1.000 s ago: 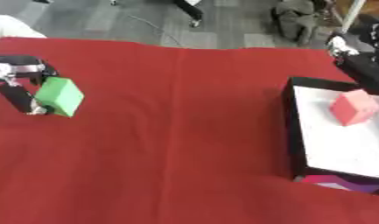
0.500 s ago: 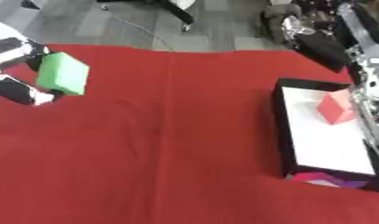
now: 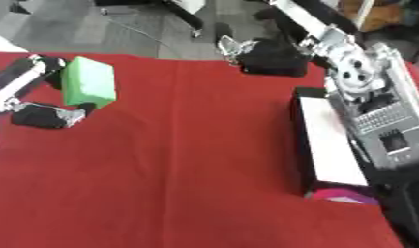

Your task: Pick up the objects with one hand, pass them to the other hand, and then place them into the box on the other side of the table.

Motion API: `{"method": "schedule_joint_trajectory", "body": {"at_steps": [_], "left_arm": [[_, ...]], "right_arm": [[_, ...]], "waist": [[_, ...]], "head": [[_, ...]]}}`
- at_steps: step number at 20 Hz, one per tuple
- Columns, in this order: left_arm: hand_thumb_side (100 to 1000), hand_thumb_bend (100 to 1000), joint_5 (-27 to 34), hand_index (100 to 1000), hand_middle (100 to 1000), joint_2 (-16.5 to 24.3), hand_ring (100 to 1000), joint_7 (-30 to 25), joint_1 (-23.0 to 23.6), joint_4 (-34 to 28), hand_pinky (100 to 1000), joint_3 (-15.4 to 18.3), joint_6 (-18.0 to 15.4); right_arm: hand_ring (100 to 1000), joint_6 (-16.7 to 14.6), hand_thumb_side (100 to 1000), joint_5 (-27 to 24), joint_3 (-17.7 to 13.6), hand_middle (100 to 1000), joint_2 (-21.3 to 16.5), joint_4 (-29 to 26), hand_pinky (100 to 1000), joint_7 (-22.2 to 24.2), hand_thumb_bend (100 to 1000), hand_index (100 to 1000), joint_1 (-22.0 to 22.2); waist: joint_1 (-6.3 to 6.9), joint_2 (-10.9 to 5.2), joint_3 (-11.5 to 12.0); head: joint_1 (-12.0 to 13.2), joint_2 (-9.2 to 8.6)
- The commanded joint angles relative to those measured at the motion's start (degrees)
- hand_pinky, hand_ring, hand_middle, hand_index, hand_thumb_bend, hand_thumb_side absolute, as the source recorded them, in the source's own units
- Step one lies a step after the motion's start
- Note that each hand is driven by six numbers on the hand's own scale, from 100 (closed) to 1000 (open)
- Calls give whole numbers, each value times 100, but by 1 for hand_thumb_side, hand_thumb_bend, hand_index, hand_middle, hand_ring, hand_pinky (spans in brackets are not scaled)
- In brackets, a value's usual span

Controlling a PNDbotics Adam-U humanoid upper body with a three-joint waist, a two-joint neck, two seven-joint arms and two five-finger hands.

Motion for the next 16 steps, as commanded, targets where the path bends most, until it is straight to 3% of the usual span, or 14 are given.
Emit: {"method": "schedule_joint_trajectory", "body": {"at_steps": [1,7,16], "left_arm": [[269,100,-85,599,491,-50,543,258,10,-233,661,-24,14],[302,100,-175,601,486,-180,510,729,262,-528,620,-176,-100],[338,100,-86,598,476,-321,472,1420,552,-852,592,-376,-134]], "right_arm": [[1000,-68,374,392,179,933,119,-126,919,611,100,978,-222],[1000,-263,295,810,528,940,425,-94,925,1399,100,982,-441],[1000,-396,291,1226,864,945,774,4,931,1884,100,986,-502]], "waist": [[12,-126,1],[12,-120,2],[-12,-106,14]], "head": [[-45,12],[-95,36],[-137,46]]}}
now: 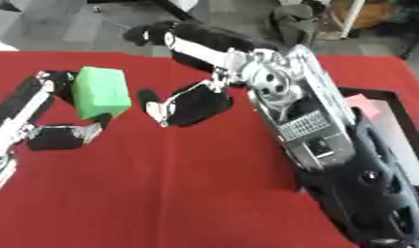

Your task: Pick up the objects with one hand, pass them to the other hand, and then place them into the box on the other side of the table.

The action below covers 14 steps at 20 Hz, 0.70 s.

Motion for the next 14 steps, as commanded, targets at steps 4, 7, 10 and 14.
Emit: {"method": "schedule_joint_trajectory", "body": {"at_steps": [4,7,10,14], "left_arm": [[344,100,-122,591,468,17,465,392,25,-239,581,-82,-46],[332,100,-280,588,467,-9,464,497,37,-255,574,-123,-132],[343,100,-400,583,463,-36,460,585,45,-257,569,-152,-225],[346,100,-445,580,460,-54,458,639,63,-279,568,-184,-398]], "right_arm": [[1000,-58,331,290,133,947,156,3,937,73,100,989,-81],[1000,-119,352,381,198,946,245,29,943,81,108,991,-86],[1000,-192,339,431,245,948,302,65,947,117,127,993,-98],[1000,-321,294,704,291,950,355,109,952,37,185,994,-107]], "waist": [[16,-93,20],[17,-84,22],[18,-74,20],[24,-59,24]], "head": [[-29,-2],[-48,-10],[-66,-12],[-93,-22]]}}
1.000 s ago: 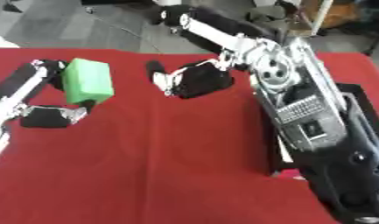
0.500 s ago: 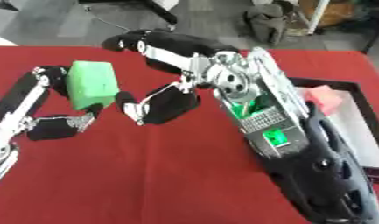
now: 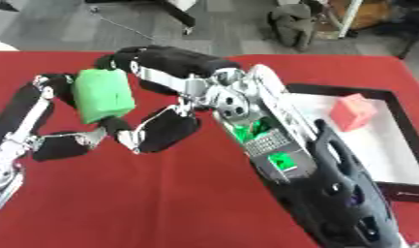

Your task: Pick up the objects with one hand, pass them to the other hand, and then place them into the box on the other side of the table.

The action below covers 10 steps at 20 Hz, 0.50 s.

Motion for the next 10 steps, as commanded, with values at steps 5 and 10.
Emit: {"method": "schedule_joint_trajectory", "body": {"at_steps": [5,10], "left_arm": [[354,100,-58,578,458,23,457,95,-22,-170,566,-12,-205],[373,100,-91,574,454,14,452,106,5,-233,559,-37,-302]], "right_arm": [[1000,-242,279,318,44,950,67,76,952,-8,205,993,-118],[1000,-288,257,539,79,947,118,163,953,-108,226,991,-132]], "waist": [[24,-67,3],[24,-59,8]], "head": [[-62,-37],[-82,-48]]}}
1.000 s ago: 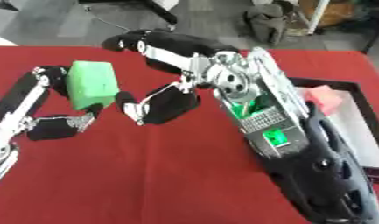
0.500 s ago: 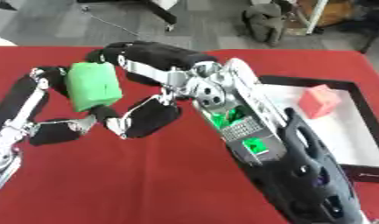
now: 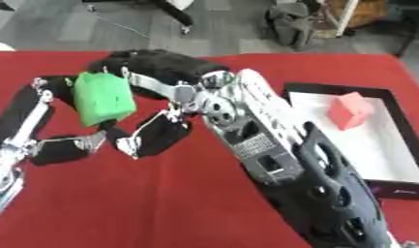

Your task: Pick up the objects with one hand, pass them to the other hand, and then place them into the box on the other side of the table.

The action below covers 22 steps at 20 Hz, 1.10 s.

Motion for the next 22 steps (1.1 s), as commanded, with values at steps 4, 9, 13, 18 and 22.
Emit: {"method": "schedule_joint_trajectory", "body": {"at_steps": [4,9,13,18,22], "left_arm": [[370,100,-51,572,454,22,453,115,-14,-168,561,0,-153],[382,100,-80,570,452,22,451,245,12,-174,559,-28,-361],[399,100,-1,570,452,19,451,358,20,-196,560,-47,-517],[413,100,70,569,451,23,450,447,33,-193,560,-62,-686],[425,100,153,568,451,17,450,530,34,-219,563,-86,-830]], "right_arm": [[1000,-69,212,318,15,934,52,14,952,-156,255,978,-143],[1000,-65,206,496,45,935,108,54,962,-228,252,978,-162],[1000,-62,188,570,65,931,145,98,933,-237,244,973,-174],[1000,-19,119,596,65,901,174,138,881,-281,221,946,-182],[1000,113,100,594,61,844,202,181,895,-357,181,907,-189]], "waist": [[23,-72,3],[23,-71,3],[21,-73,8],[20,-72,12],[17,-70,14]], "head": [[-47,-47],[-67,-50],[-79,-49],[-81,-51],[-82,-57]]}}
